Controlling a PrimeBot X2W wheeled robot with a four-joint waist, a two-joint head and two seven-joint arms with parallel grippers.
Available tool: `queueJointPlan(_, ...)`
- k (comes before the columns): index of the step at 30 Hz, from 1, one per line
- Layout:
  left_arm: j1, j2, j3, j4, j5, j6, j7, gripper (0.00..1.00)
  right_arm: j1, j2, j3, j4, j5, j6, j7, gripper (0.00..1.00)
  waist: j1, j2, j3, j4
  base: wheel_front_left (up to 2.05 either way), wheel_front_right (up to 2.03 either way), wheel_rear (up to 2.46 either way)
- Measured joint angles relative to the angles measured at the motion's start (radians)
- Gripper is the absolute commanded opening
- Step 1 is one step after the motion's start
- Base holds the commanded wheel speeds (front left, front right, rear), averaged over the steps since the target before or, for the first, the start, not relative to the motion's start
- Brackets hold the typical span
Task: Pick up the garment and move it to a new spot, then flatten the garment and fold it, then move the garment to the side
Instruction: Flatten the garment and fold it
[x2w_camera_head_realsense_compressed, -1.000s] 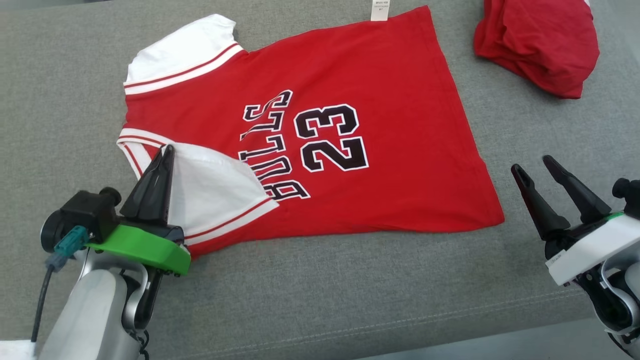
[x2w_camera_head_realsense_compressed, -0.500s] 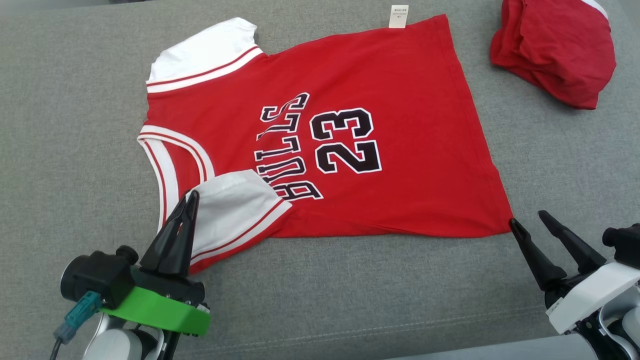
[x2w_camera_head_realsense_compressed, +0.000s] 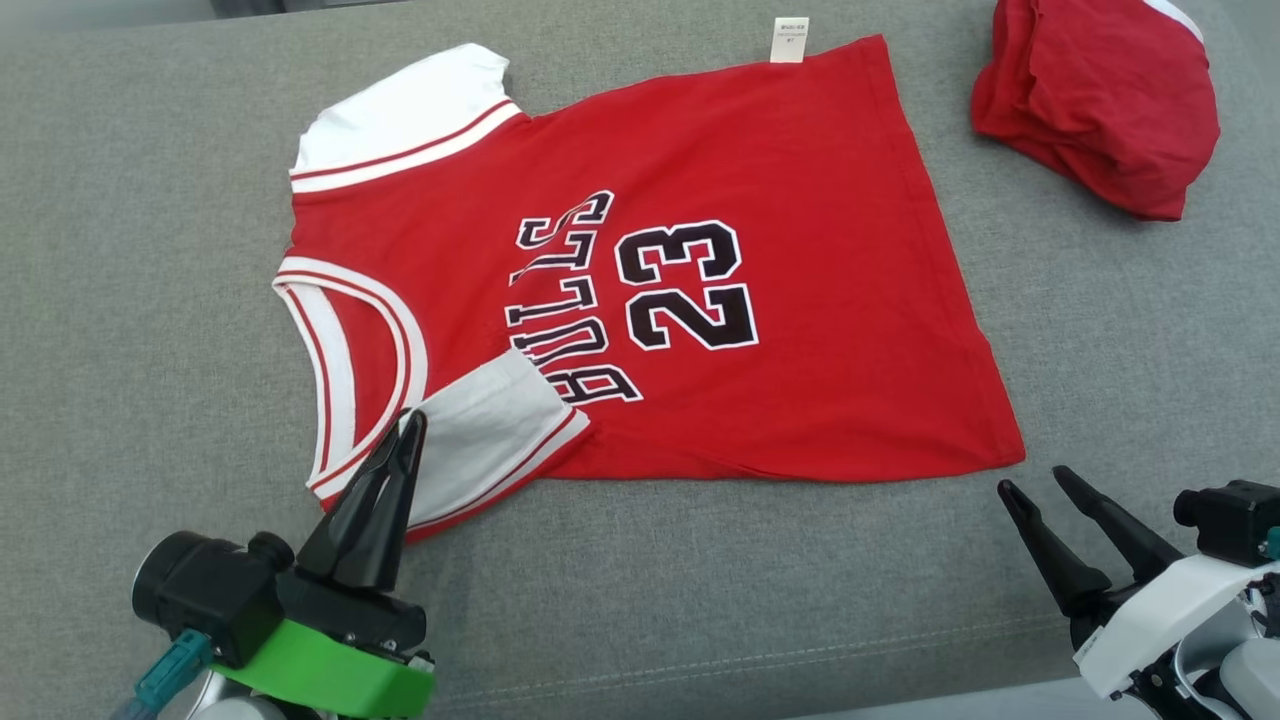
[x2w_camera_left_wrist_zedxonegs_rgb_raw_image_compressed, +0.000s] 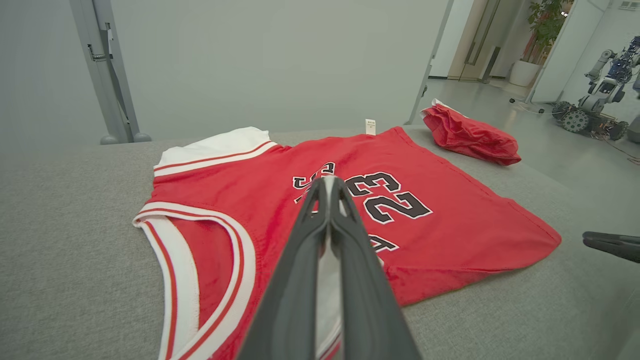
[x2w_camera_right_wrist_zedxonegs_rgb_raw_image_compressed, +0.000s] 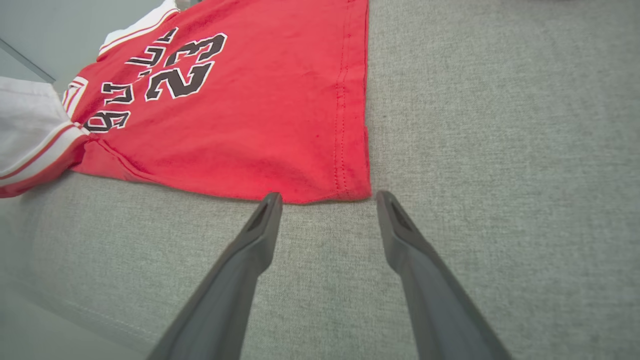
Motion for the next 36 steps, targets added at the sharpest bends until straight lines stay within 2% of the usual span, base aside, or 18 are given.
queueJointPlan(14, 0.044, 0.040, 0.009, -0.046, 0.008, 0.000, 0.000, 0.00, -0.049, 0.073, -0.014, 0.117, 0.057, 0.021, -0.010, 0.87, 0.0000, 0.0000, 0.012, 0.019, 0.00, 0.00, 0.00)
queueJointPlan(23, 0.062, 0.053, 0.021, -0.069, 0.014, 0.000, 0.000, 0.00, -0.084, 0.092, -0.016, 0.174, 0.068, 0.030, -0.018, 0.78, 0.0000, 0.0000, 0.018, 0.016, 0.00, 0.00, 0.00)
queueJointPlan(26, 0.067, 0.054, 0.021, -0.074, 0.014, 0.000, 0.000, 0.00, -0.095, 0.101, -0.015, 0.193, 0.077, 0.035, -0.019, 0.55, 0.0000, 0.0000, 0.021, 0.014, 0.00, 0.00, 0.00)
queueJointPlan(29, 0.074, 0.057, 0.022, -0.082, 0.014, 0.000, 0.000, 0.00, -0.108, 0.108, -0.014, 0.210, 0.083, 0.035, -0.022, 0.43, 0.0000, 0.0000, 0.025, 0.013, 0.00, 0.00, 0.00)
queueJointPlan(33, 0.077, 0.061, 0.027, -0.091, 0.014, 0.000, 0.000, 0.00, -0.123, 0.113, -0.010, 0.227, 0.083, 0.036, -0.024, 0.40, 0.0000, 0.0000, 0.031, 0.012, 0.00, 0.00, 0.00)
queueJointPlan(36, 0.079, 0.063, 0.032, -0.095, 0.014, 0.000, 0.000, 0.00, -0.138, 0.116, -0.007, 0.237, 0.083, 0.044, -0.026, 0.32, 0.0000, 0.0000, 0.035, 0.010, 0.00, 0.00, 0.00)
